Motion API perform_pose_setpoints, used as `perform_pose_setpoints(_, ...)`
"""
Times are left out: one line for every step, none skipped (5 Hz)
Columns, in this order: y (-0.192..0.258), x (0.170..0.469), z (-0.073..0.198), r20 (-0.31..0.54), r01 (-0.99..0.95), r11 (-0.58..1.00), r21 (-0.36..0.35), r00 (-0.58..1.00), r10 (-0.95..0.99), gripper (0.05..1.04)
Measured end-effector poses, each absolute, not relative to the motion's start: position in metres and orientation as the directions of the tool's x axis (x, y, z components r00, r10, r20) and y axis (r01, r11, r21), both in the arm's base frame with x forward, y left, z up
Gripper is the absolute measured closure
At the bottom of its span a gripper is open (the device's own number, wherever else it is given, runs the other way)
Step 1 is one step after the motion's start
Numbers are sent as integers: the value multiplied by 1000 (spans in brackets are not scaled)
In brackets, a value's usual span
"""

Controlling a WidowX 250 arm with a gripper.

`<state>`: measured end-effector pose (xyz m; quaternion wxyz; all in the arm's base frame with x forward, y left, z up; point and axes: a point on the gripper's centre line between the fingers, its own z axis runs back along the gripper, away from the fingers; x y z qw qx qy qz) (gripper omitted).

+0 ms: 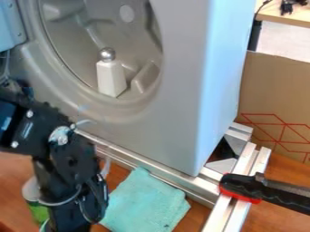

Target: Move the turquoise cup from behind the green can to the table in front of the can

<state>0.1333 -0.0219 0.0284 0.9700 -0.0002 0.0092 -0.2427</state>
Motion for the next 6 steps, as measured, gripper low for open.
perform_pose_setpoints(-16,142,27,42,473,880,32,879,-474,992)
perform_pose_setpoints(-12,143,21,74,449,892,51,889,-452,992)
perform_pose_setpoints(-9,142,9,46,436,899,38,898,-437,992)
perform_pose_setpoints(-9,147,4,33,435,900,30,900,-436,992)
perform_pose_setpoints(-8,150,4,29,434,900,36,900,-435,958)
perform_pose_setpoints(-2,143,6,-4,406,914,22,914,-406,752)
